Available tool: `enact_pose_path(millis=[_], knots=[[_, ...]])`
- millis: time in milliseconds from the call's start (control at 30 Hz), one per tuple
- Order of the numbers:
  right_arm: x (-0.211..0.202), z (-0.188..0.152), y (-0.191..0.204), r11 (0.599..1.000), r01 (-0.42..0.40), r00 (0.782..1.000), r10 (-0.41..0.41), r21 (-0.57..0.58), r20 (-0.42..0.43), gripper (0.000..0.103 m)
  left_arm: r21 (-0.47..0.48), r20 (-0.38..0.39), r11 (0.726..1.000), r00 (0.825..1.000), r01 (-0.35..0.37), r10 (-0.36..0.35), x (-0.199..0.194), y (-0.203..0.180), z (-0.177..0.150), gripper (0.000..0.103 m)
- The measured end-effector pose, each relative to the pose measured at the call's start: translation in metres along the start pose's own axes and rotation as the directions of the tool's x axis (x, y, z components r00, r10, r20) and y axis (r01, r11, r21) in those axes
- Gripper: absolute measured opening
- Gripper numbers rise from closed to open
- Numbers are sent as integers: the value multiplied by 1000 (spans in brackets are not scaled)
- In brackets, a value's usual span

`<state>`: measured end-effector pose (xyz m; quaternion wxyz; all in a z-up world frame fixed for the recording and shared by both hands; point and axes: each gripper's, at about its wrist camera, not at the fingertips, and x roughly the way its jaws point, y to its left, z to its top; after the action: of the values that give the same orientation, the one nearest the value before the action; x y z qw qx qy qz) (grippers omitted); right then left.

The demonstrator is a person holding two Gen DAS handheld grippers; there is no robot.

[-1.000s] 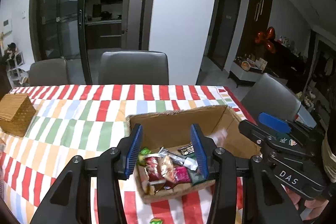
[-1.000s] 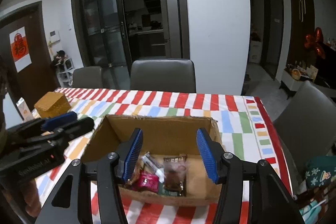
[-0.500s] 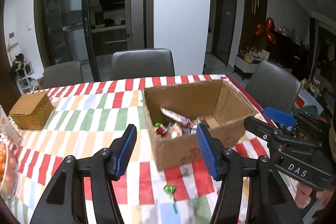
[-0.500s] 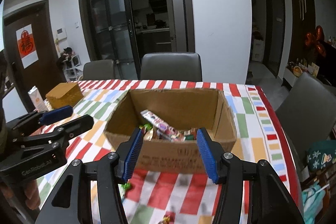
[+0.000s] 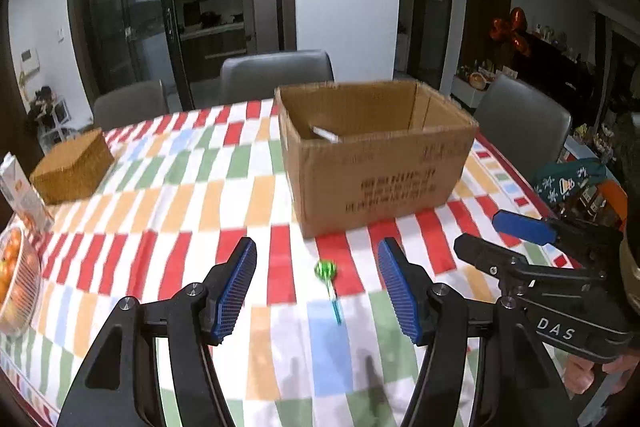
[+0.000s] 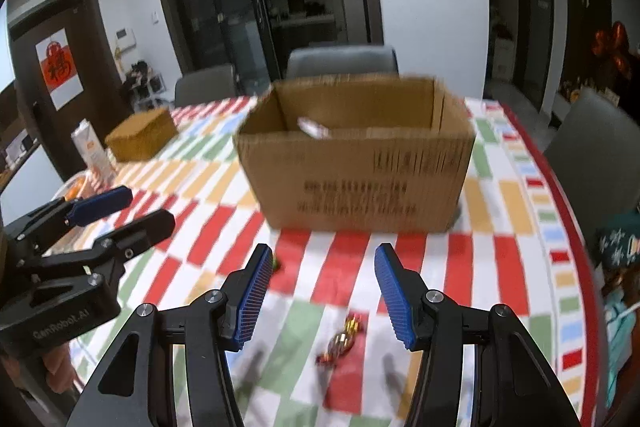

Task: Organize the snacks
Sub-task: 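Move both tools back toward the lollipop and gold sweet, then grasp the green lollipop with the left tool while the right tool grasps the gold sweet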

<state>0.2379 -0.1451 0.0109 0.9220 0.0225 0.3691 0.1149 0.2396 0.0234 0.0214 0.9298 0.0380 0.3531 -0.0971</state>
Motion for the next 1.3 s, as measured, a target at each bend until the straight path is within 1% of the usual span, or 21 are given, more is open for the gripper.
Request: enact_pose_path(millis=[100, 233, 300, 367, 500, 633, 700, 900, 1000, 1167, 1300], knots=[[11, -15, 0, 1000, -6, 999, 6, 5, -51, 54, -10, -30, 1000, 1000, -2, 1, 7, 0, -14, 62], [24, -33, -1, 1000, 1, 995, 0, 10, -96, 53, -12, -68, 1000, 998, -15, 14, 19, 1, -34, 62], [32, -42, -4, 1000, 7, 993, -4, 22, -117, 51, -3, -88, 1000, 996, -26, 26, 28, 0, -44, 62], [40, -50, -6, 999, 15, 989, -10, 31, -147, 45, -6, -109, 1000, 994, -12, 11, 37, 1, -52, 62], [55, -64, -9, 999, 12, 979, -1, 52, -205, 39, -10, -142, 1000, 990, -12, 11, 53, 4, -60, 62], [66, -72, -10, 998, 6, 971, 9, 61, -238, 31, -17, -167, 1000, 986, -3, 0, 64, 4, -69, 62], [70, -74, -10, 998, 8, 968, 8, 64, -249, 29, -19, -176, 1000, 984, 1, -4, 69, 5, -71, 62], [81, -75, -12, 998, 15, 964, 3, 65, -267, 21, -28, -198, 999, 980, 20, -25, 87, 6, -72, 62], [85, -75, -13, 997, 17, 963, 3, 71, -270, 15, -29, -205, 999, 978, 25, -31, 98, 6, -69, 62], [90, -67, -16, 995, 32, 971, -10, 90, -240, 9, -29, -214, 999, 976, 30, -36, 118, 8, -60, 62], [96, -55, -18, 995, 31, 977, -9, 98, -212, 9, -24, -216, 999, 976, 33, -37, 134, 8, -51, 62]])
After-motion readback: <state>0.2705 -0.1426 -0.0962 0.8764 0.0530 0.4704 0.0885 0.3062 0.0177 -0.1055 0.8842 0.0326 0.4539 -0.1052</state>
